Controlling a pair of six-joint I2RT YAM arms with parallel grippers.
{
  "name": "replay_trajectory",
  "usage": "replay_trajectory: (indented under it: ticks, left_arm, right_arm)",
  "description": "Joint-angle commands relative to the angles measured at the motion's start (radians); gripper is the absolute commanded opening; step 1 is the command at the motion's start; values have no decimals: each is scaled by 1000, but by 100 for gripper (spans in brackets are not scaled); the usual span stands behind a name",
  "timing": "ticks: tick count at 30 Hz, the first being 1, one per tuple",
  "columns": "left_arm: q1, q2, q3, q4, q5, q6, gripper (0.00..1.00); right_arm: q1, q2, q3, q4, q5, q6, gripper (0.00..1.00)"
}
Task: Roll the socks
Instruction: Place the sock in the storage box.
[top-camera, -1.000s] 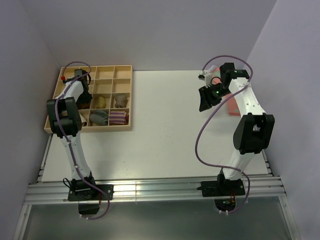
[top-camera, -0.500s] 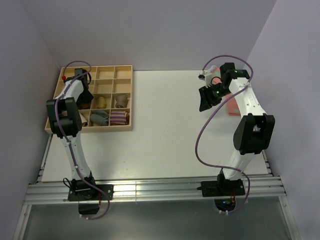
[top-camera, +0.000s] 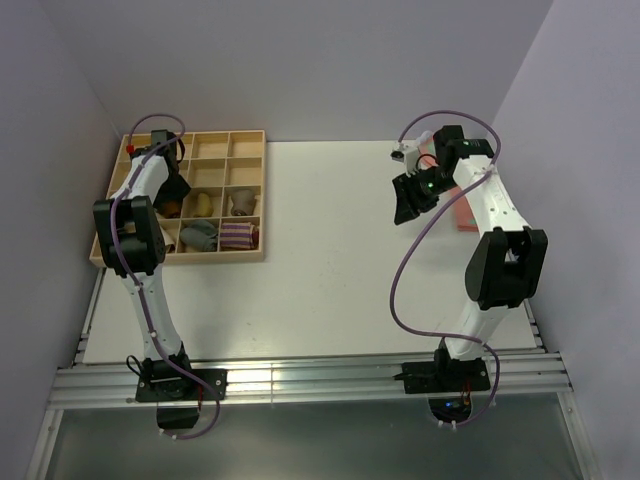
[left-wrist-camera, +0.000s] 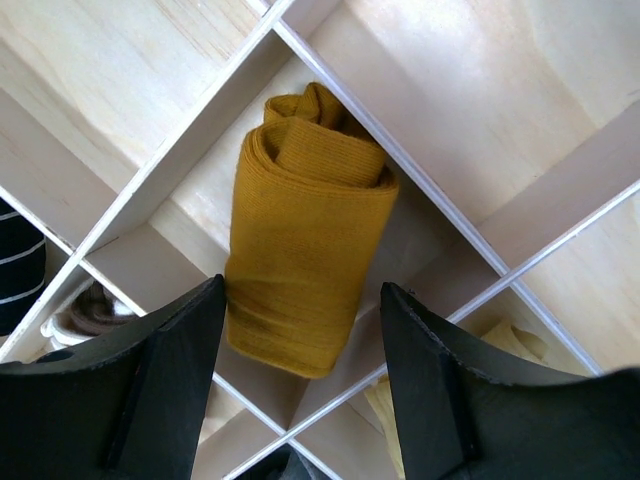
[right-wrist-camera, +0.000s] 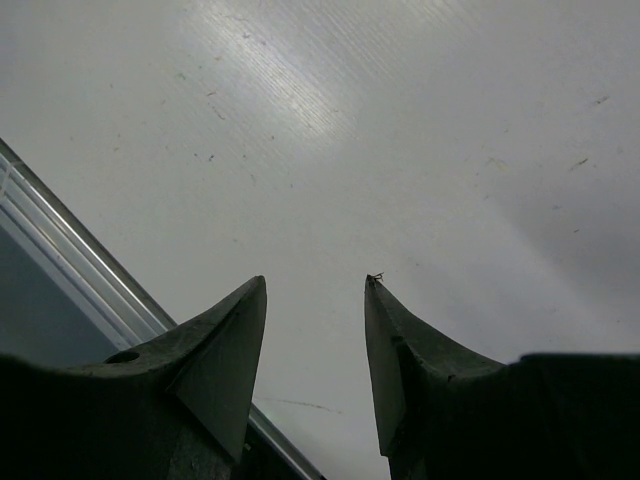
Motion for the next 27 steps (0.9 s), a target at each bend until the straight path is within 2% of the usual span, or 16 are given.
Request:
replay_trajectory:
  ticks: [1, 14, 18, 20, 22, 24, 27]
  left_arm:
    - [-6, -69, 37, -23, 4, 0, 68]
    - [-6, -190, -12, -20, 5, -15, 67]
    - [-23, -310, -64, 16, 47, -14, 66]
    - [-49, -379, -142, 88, 65, -4, 66]
    - [-142, -492, -234, 138, 73, -1, 67]
    - [-265, -598, -328, 211, 73, 0, 67]
    - [-434, -709, -425, 312, 105, -38, 67]
  right_arm:
    - [12, -46, 25, -12, -8, -4, 51]
    - [23, -62, 11, -3, -12, -1, 52]
    - [23, -94, -9, 34, -14, 28, 52]
    - [23, -114, -23, 81, -2, 76, 51]
    - [23, -174, -87, 191, 38, 121, 51]
    - [23, -241, -149, 280, 63, 167, 56]
    - [23, -295, -173, 314, 91, 207, 61]
